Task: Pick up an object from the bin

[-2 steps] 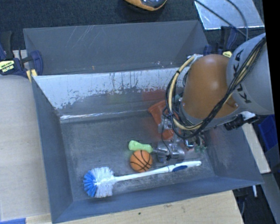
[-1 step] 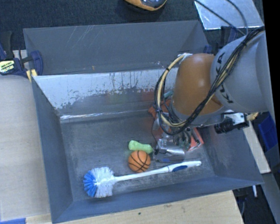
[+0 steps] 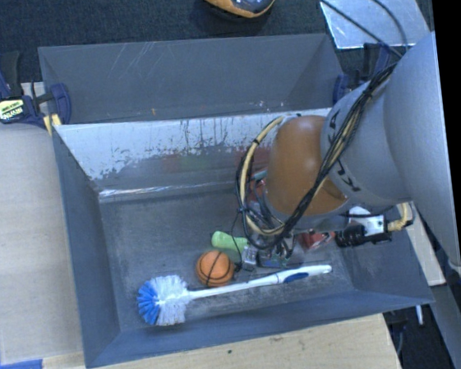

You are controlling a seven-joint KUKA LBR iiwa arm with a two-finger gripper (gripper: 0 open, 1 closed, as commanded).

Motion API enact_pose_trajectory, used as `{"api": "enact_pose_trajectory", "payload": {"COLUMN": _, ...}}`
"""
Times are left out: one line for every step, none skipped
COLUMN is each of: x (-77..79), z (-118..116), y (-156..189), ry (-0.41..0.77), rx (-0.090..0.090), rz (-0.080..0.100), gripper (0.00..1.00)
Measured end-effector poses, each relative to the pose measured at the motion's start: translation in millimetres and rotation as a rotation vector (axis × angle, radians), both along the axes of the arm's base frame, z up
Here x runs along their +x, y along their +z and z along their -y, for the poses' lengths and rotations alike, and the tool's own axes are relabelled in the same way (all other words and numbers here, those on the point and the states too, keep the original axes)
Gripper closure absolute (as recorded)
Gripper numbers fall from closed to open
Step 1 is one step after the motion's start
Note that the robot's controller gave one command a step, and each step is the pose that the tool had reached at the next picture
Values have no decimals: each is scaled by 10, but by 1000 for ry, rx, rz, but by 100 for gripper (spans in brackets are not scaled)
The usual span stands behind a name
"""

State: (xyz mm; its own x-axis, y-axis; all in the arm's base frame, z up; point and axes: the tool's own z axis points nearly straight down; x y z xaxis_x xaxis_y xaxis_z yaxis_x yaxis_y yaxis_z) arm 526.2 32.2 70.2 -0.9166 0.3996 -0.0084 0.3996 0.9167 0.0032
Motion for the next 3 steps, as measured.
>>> {"api": "enact_pose_trajectory", "payload": {"x": 250, "z": 37, "y": 8, "ry": -153, "rx": 2, "rz": -4, "gripper": 100}}
{"api": "enact_pose_trajectory", "payload": {"x": 250, "z": 37, "y": 9, "ry": -152, "rx": 2, "rz": -4, "gripper": 100}}
{"api": "enact_pose_trajectory", "payload": {"x": 248, "z": 37, "y": 24, "ry": -152, "rx": 2, "rz": -4, "gripper": 100}}
